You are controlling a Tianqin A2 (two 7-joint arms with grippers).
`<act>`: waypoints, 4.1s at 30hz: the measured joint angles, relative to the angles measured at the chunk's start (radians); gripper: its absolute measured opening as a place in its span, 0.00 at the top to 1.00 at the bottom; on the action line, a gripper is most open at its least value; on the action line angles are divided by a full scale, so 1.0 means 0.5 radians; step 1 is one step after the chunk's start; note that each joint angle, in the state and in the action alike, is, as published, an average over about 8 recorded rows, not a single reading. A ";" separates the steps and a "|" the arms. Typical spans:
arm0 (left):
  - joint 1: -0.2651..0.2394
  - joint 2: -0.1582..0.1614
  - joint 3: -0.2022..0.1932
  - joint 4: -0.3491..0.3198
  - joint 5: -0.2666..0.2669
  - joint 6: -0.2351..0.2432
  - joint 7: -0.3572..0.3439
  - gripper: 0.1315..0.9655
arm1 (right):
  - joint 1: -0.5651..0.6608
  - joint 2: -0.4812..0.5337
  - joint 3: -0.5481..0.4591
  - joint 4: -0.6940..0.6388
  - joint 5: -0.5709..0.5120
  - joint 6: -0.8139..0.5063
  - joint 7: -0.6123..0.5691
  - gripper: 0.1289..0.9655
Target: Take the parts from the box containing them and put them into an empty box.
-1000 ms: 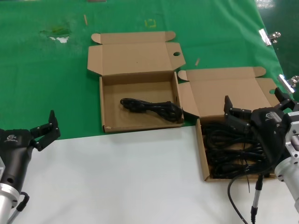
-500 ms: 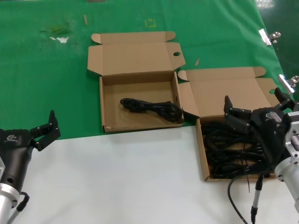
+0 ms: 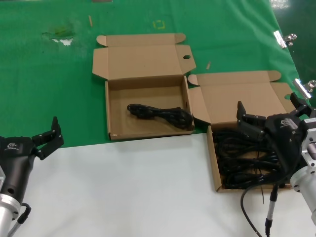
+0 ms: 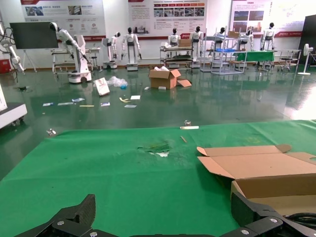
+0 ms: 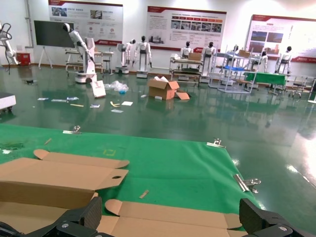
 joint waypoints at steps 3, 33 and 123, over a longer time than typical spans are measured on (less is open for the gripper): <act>0.000 0.000 0.000 0.000 0.000 0.000 0.000 0.00 | 0.000 0.000 0.000 0.000 0.000 0.000 0.000 0.00; 0.000 0.000 0.000 0.000 0.000 0.000 0.000 0.00 | 0.000 0.000 0.000 0.000 0.000 0.000 0.000 0.00; 0.000 0.000 0.000 0.000 0.000 0.000 0.000 0.00 | 0.000 0.000 0.000 0.000 0.000 0.000 0.000 0.00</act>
